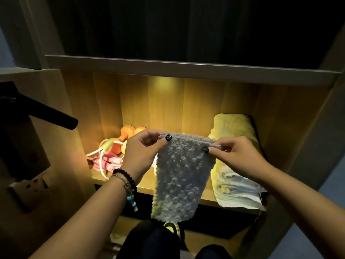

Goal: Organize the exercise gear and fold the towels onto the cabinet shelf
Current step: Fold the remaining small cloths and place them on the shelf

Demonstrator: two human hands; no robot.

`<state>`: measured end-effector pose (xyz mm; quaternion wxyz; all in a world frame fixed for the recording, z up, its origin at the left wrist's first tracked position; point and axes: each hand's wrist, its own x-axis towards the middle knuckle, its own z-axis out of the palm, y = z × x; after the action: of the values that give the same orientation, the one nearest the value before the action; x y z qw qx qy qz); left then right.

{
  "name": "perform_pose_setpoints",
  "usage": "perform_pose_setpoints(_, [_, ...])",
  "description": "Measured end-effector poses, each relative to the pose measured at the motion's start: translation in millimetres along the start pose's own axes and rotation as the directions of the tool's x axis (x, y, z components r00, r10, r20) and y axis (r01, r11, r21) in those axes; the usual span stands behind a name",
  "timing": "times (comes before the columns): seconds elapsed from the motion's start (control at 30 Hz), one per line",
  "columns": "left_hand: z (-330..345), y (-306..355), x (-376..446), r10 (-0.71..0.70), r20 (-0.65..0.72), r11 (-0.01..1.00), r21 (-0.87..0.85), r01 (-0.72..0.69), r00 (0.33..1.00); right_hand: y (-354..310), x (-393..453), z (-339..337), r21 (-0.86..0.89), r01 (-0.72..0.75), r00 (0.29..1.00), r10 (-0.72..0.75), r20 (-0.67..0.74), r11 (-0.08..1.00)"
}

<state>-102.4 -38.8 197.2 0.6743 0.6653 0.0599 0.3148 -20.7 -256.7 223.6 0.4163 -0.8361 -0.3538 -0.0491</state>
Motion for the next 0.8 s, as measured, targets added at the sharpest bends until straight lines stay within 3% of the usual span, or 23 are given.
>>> perform_pose_setpoints(0.3, [18,-23,26,-0.033,-0.068,0.986,0.158,0.043,0.997,12,21,-16,-0.123,0.016,1.0,-0.02,-0.025,0.992])
perform_pose_setpoints(0.47, [21,-37,40,-0.072,-0.11,0.986,0.145,0.087,0.991,23,32,-2,0.007,-0.055,0.993,0.055,-0.106,0.998])
perform_pose_setpoints(0.53, [19,-42,42,-0.101,-0.131,0.985,0.13,0.118,0.986,24,36,6,-0.016,-0.072,0.992,0.07,-0.109,0.997])
perform_pose_setpoints(0.8, [21,-51,64,-0.15,0.013,0.971,0.192,0.145,0.989,26,52,10,-0.121,-0.223,0.971,0.21,-0.111,0.967])
